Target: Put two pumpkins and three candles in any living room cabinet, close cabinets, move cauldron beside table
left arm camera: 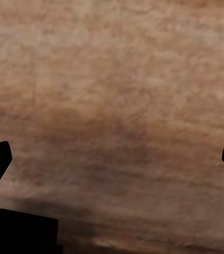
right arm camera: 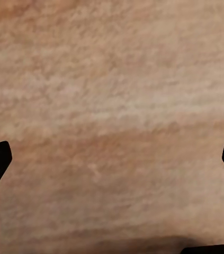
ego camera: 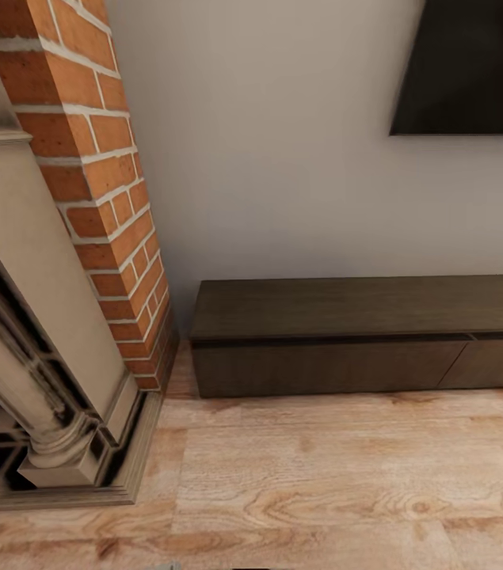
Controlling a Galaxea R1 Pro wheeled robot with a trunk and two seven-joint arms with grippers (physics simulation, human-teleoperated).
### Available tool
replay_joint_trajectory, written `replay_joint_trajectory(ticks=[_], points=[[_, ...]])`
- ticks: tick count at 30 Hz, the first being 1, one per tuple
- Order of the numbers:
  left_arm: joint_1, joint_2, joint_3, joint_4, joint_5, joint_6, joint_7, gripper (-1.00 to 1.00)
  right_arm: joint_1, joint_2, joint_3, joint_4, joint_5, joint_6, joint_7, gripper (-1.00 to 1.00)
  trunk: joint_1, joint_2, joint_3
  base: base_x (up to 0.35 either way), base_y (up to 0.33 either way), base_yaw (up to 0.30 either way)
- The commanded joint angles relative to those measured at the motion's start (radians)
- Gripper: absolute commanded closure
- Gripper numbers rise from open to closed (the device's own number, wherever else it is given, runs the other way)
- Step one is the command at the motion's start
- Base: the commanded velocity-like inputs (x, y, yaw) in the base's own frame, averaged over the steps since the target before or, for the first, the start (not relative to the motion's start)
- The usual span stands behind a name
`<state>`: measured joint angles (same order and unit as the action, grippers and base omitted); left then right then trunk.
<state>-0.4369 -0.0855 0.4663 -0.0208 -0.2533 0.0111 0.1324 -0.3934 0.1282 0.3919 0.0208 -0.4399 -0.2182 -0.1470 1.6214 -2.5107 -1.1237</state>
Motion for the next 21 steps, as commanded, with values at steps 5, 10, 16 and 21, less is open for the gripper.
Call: replay_joint_trajectory(ticks=[5, 10, 16, 21], points=[[0.006, -0.007, 0.014, -0.001, -0.005, 0.007, -0.003, -1.0, -0.002, 0.006, 0.013, -0.004, -0.003, -0.001, 0.004, -1.0, 0.0, 0.0, -0.001, 0.0, 0.0, 0.0], [0.034, -0.035, 0.022, -0.002, -0.016, 0.003, 0.013, -1.0, -0.001, 0.035, 0.011, -0.007, -0.024, 0.001, 0.011, -1.0, 0.0, 0.0, -0.001, 0.0, 0.0, 0.0], [0.042, -0.069, 0.013, -0.031, -0.029, 0.0, 0.014, -1.0, 0.0, 0.045, 0.007, -0.031, -0.029, -0.008, 0.025, -1.0, 0.0, 0.0, -0.001, 0.0, 0.0, 0.0], [0.043, -0.089, 0.01, -0.059, -0.03, 0.023, 0.011, -1.0, 0.0, 0.034, 0.006, -0.06, -0.022, -0.007, 0.053, -1.0, 0.0, 0.0, -0.001, 0.0, 0.0, 0.0]])
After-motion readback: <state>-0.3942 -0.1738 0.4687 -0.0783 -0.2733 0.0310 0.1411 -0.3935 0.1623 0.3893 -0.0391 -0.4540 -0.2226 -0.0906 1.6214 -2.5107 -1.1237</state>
